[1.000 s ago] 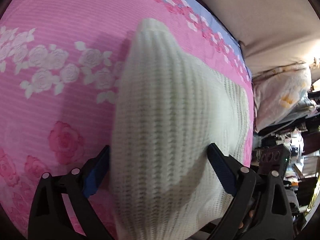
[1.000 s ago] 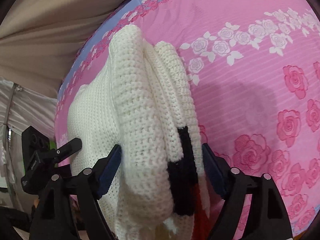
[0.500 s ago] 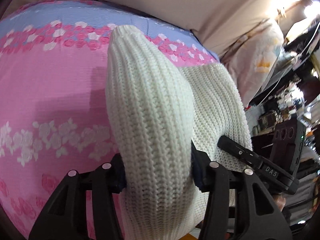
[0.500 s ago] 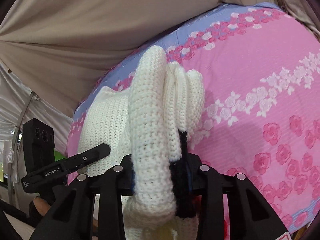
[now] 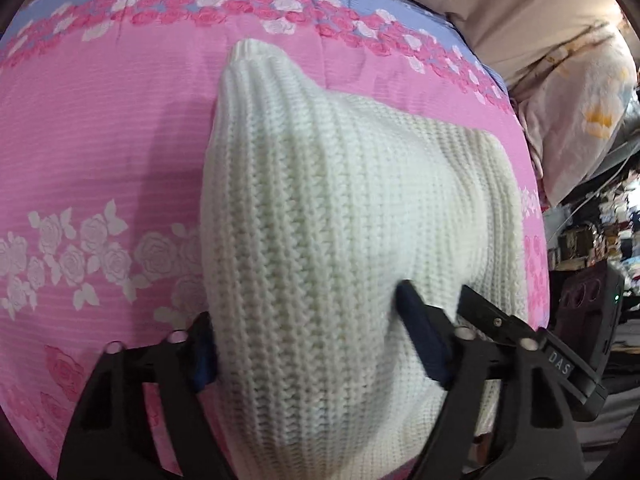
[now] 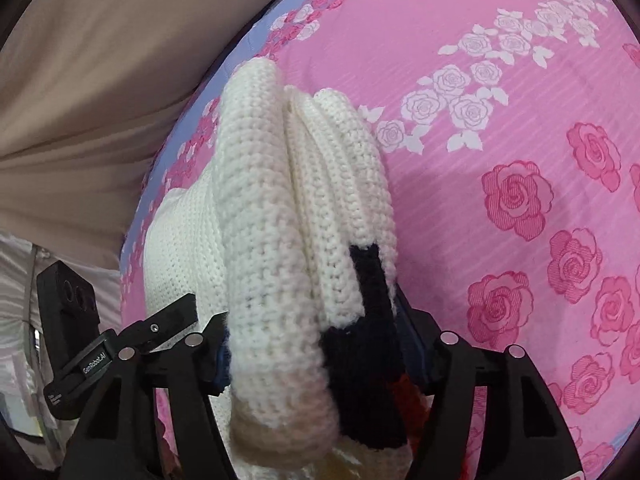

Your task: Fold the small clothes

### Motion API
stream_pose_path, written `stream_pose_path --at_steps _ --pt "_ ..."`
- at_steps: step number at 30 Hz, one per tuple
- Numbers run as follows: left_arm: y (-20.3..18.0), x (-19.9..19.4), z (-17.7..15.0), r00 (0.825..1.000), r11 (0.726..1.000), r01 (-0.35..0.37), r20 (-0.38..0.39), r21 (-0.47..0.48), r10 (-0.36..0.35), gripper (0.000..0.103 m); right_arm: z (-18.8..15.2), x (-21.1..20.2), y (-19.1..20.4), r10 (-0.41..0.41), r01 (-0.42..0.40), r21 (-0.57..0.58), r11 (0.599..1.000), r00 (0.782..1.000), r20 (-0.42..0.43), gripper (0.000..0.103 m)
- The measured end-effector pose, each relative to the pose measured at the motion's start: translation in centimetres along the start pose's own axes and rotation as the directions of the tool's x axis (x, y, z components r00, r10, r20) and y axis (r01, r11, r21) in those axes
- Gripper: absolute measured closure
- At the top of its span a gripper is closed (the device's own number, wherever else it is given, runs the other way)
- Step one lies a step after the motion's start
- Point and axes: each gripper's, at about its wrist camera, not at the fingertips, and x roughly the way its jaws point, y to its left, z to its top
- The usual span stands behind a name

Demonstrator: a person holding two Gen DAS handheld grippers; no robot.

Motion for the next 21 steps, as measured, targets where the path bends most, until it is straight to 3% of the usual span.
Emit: stream_pose_path --at_steps 3,9,14,18,21 --pt "-1.4 -2.3 -0.2 1.0 0.999 -0.005 -0.002 0.05 0.005 0.055 0.5 -1.0 1.6 -0.019 0.019 -0.009 1.0 1.0 0.012 0.063" --pt "-3.9 -8.1 0.4 0.998 0.99 0.012 0.066 0.144 -0.022 0.057 0.1 -4.9 6.9 -0.035 0.044 -0.104 0.994 0.996 0.081 0.065" --pt "-4.8 -13.8 0.9 0.985 0.98 0.037 0.158 0.196 -0.069 0.057 0.2 -9.0 10.5 0.019 0.006 -0.157 0.988 0.987 0.157 0.065" --pt "-5.2 -18.9 1.2 0.96 0.969 0.06 0.251 0.24 -0.122 0.057 0.4 -12.5 13.9 0.091 -0.042 -0.217 0.975 0.971 0.223 0.065" --pt "-5.7 -23.0 1.6 0.929 0.958 0.073 0.332 0.277 -0.167 0.057 0.6 -15.3 16.7 0.151 -0.068 -0.286 0.956 0.949 0.276 0.065"
